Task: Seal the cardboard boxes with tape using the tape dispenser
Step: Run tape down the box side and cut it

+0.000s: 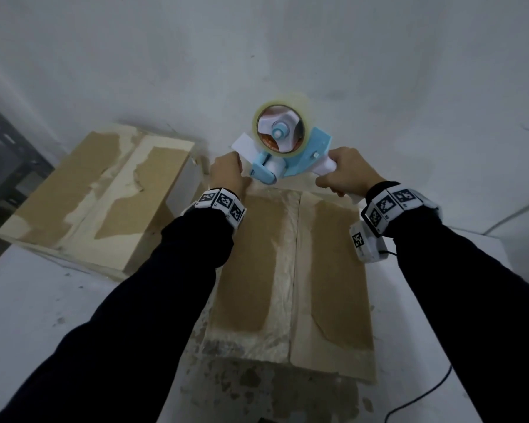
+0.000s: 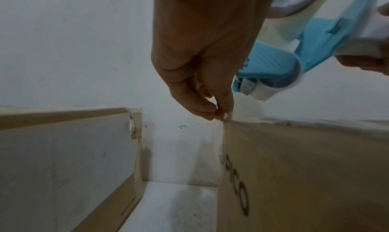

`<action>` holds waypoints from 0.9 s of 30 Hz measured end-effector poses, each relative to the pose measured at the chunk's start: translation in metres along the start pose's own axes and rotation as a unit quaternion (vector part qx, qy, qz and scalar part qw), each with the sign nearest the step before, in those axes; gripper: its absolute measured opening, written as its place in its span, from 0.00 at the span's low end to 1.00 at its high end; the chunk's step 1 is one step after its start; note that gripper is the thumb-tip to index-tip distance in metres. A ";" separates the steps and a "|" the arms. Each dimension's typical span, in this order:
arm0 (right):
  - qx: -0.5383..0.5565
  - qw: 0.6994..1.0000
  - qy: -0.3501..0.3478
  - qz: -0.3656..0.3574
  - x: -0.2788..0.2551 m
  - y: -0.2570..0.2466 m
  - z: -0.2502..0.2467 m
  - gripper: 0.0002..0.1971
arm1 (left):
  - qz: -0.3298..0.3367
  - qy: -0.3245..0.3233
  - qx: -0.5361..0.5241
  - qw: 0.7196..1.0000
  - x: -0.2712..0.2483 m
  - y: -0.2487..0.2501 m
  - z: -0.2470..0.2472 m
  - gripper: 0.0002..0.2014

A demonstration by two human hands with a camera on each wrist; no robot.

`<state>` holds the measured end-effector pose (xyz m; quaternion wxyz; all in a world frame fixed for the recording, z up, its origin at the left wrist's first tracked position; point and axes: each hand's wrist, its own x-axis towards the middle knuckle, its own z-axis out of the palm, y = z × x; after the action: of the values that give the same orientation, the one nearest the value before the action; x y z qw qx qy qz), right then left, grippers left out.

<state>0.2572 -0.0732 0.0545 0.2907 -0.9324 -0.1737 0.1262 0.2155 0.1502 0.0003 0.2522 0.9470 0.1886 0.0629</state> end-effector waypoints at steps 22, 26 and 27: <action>-0.053 0.998 -0.002 -0.028 0.007 0.007 0.001 0.04 | 0.044 -0.119 -0.249 0.960 -0.003 -0.045 0.006 0.09; -0.045 0.998 0.001 -0.032 0.008 0.007 0.001 0.05 | 0.237 -0.079 -0.061 0.966 -0.006 -0.042 0.004 0.11; -0.047 0.998 0.000 -0.032 0.008 0.006 0.001 0.04 | 0.256 -0.085 -0.041 0.962 -0.007 -0.041 0.005 0.12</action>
<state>0.2660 -0.0743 0.0494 0.2505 -0.9391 -0.2090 0.1084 0.1968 0.1781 -0.0246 0.2816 0.9543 -0.0855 0.0521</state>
